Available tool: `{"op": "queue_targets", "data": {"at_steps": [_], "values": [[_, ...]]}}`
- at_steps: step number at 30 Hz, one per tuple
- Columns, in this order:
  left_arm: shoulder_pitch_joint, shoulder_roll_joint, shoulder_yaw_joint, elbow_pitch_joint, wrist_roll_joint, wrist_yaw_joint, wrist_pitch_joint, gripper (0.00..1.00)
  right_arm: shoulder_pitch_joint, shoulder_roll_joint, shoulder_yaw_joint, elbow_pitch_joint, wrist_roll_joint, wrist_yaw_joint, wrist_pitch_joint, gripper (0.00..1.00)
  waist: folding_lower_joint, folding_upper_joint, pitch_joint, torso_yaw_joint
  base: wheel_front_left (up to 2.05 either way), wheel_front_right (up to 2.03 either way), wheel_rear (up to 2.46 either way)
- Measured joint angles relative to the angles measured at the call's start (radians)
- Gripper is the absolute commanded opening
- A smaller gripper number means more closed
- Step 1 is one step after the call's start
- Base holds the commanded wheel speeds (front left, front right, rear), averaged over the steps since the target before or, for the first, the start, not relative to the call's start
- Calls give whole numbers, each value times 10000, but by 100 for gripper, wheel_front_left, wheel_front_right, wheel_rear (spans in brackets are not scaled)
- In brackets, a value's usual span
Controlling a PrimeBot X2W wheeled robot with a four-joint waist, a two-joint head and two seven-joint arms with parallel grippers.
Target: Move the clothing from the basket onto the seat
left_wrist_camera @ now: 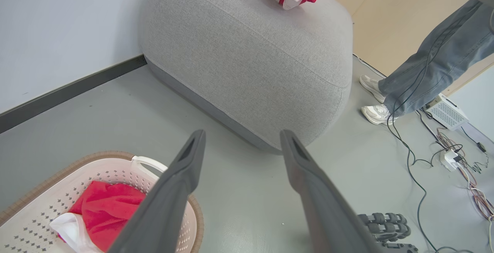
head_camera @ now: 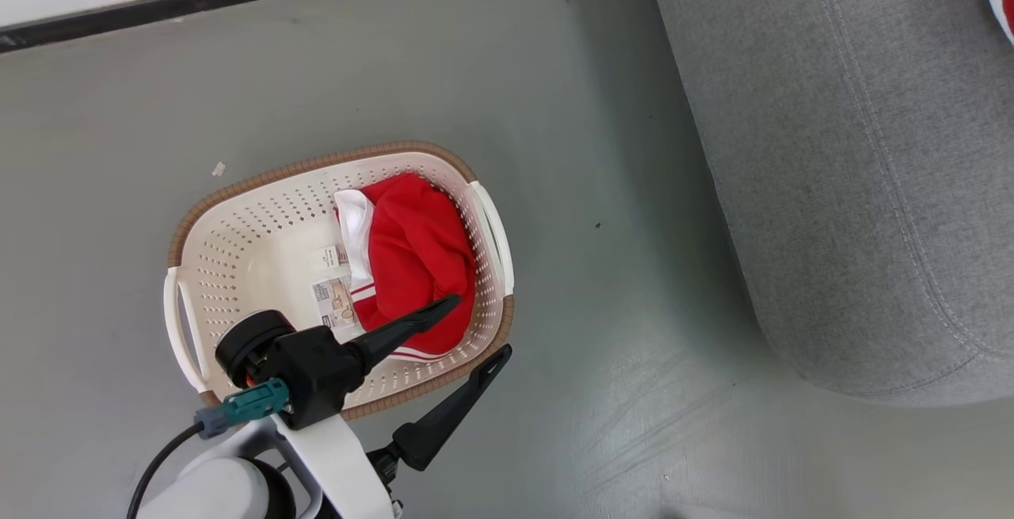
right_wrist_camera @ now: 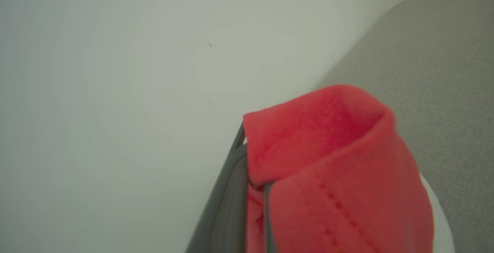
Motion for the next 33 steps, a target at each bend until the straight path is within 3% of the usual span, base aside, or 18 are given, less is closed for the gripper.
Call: {"op": "queue_targets", "data": {"at_steps": [26,28,33], "values": [[-62,529,414,-265,-2,42,88,100,1023,1523,330,1177,-215,0,-1208,0,0,0,785,-167,0,0,0],[-62,535,431,-265,-2,44,84,100,1112,1586,407,1241,-217,0,-1264,7,0,0,776,-222,0,0,0],[-62,516,474,-257,-2,44,29,100,1292,1586,640,1292,-217,0,-1499,50,0,0,682,-342,0,0,0]]}}
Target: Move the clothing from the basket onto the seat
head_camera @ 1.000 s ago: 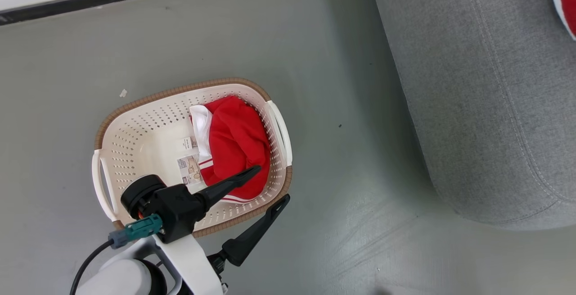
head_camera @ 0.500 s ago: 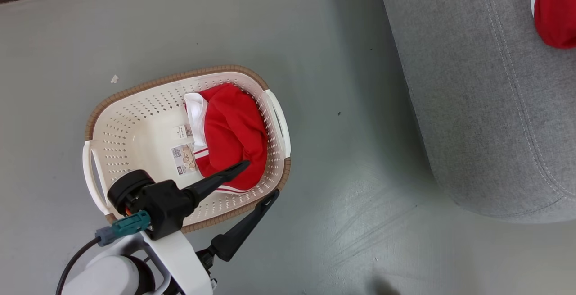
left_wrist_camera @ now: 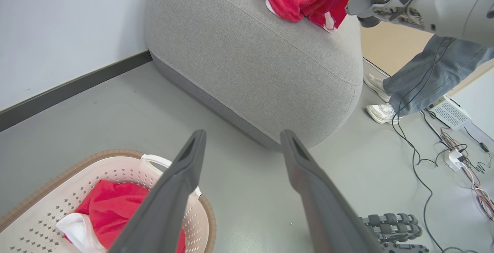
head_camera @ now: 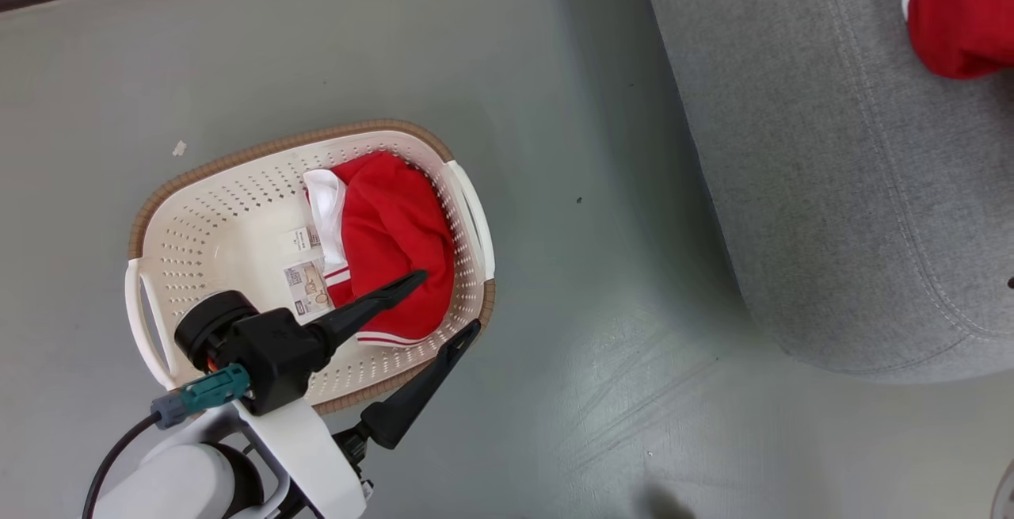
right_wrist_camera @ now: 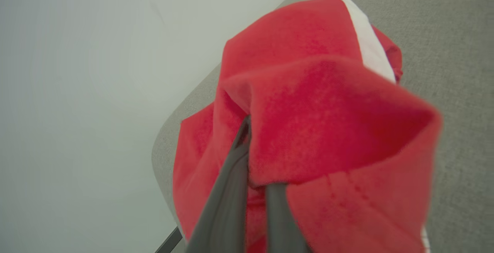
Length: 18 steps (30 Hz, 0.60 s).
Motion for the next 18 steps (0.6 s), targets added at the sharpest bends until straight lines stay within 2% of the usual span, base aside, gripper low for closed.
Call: {"op": "queue_targets", "data": {"at_steps": [1,2,11,18], "values": [[0,-12,10,2,0,0,-13,100,55,8,29,2,0,0,-40,81,0,0,-28,-22,0,0,0],[0,-27,13,6,0,0,-33,100,93,8,40,10,0,0,-73,100,0,0,-58,-43,0,0,0],[0,-161,79,117,-33,23,-234,100,313,-244,274,65,82,0,-165,100,0,0,-358,-175,0,0,0],[4,-324,119,272,-100,88,-430,100,890,-196,750,92,82,0,-311,100,0,0,-648,-231,0,0,0]]}}
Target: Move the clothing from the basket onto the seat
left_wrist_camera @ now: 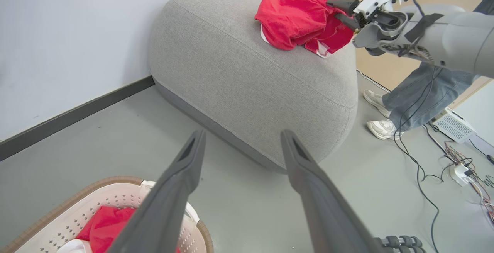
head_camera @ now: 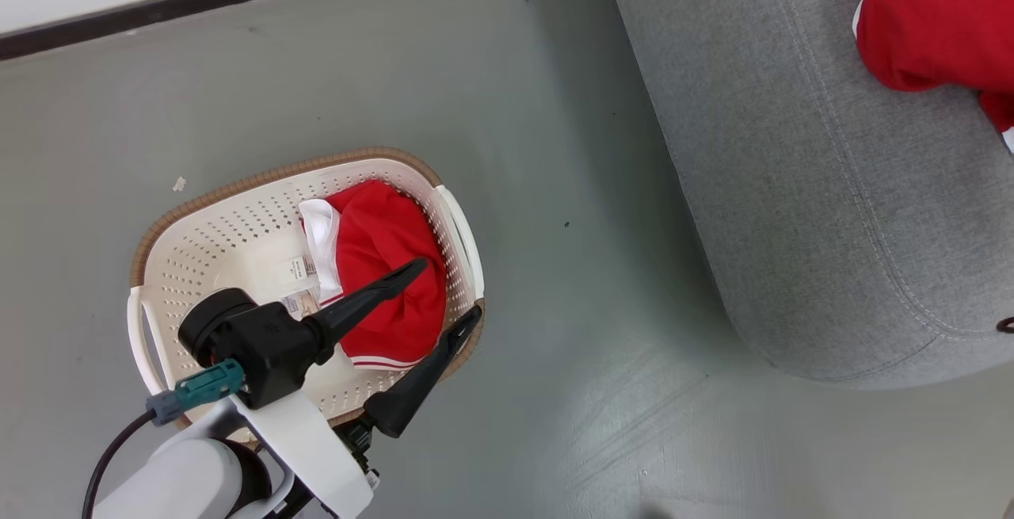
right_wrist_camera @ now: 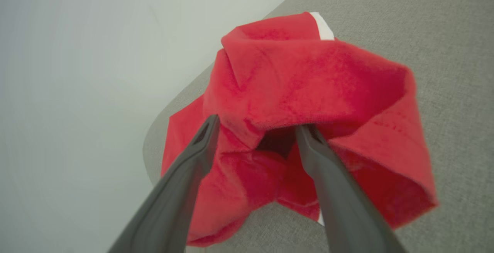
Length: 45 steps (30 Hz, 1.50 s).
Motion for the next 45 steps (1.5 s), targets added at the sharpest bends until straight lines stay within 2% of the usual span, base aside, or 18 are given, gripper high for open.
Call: {"op": "queue_targets", "data": {"at_steps": [6,18,23,28,38,45], "values": [[11,-75,84,188,-79,13,-155,100,601,445,489,-29,0,0,-125,100,0,0,-252,-15,0,0,0],[141,-364,382,663,-286,261,-602,100,1522,694,1862,-616,161,0,-389,100,0,0,-817,26,0,0,0],[278,-431,646,972,-412,405,-911,100,1848,1035,2974,-1183,176,0,-474,100,0,0,-1100,119,0,0,0],[538,-610,851,1323,-625,573,-1229,100,2206,1060,4094,-1547,199,0,-476,100,0,0,-1378,280,0,0,0],[830,-681,1778,2309,-637,1243,-2105,100,2431,1012,5914,-2650,-107,0,-477,100,0,0,-1933,783,0,0,0],[1222,-857,2082,2892,-792,1371,-2385,100,2882,999,7099,-3070,-506,0,-476,100,-1,0,-2329,1226,0,0,0]]}}
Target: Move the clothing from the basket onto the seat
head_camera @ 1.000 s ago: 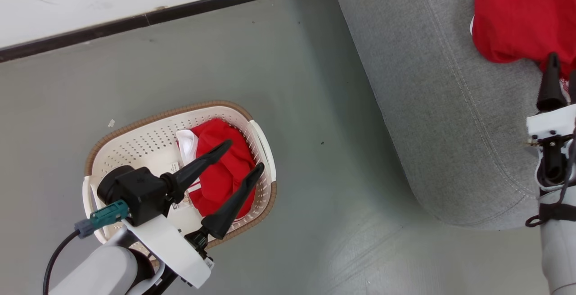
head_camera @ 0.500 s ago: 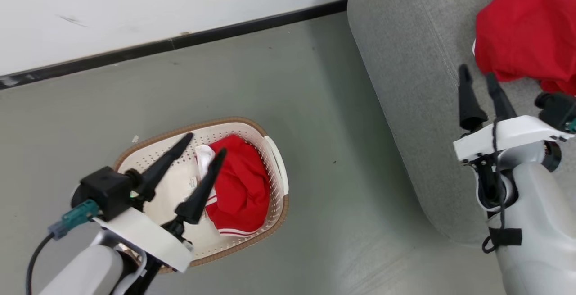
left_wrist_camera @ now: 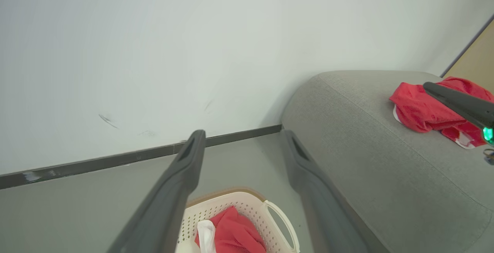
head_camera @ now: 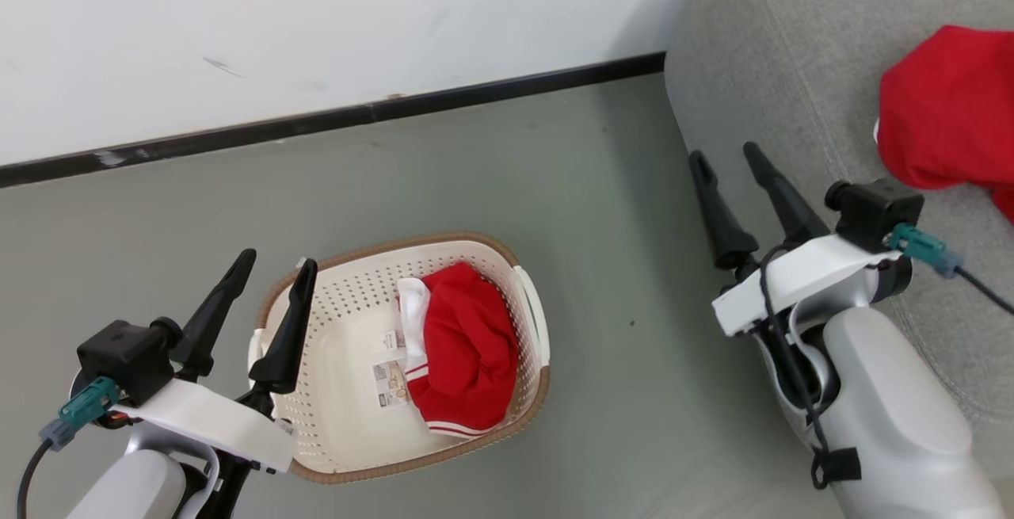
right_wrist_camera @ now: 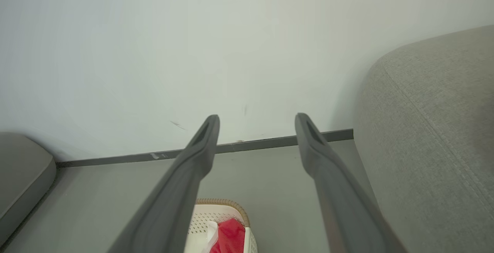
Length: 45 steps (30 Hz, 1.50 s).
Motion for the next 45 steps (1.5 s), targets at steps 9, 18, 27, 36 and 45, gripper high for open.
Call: {"op": "queue_targets", "data": {"at_steps": [9,18,27,36,45], "values": [[338,-318,309,648,-96,86,-201,100,743,-35,508,-178,-295,0,0,100,1,0,-552,575,0,0,0],[587,-669,349,1091,-180,61,-270,100,1560,-38,610,-259,-405,0,0,100,1,0,-1114,1087,0,0,0],[793,-982,343,1429,-180,-23,-284,100,2289,-38,403,-447,-654,0,0,100,0,0,-1641,1509,0,0,0],[964,-1074,384,1737,-180,-146,-313,100,2871,-25,38,-683,-846,0,0,100,0,0,-2064,1825,0,0,0],[1069,-1114,355,1841,-176,-242,-313,100,3435,0,-155,-947,-867,0,0,100,0,0,-2239,1931,0,0,0]]}}
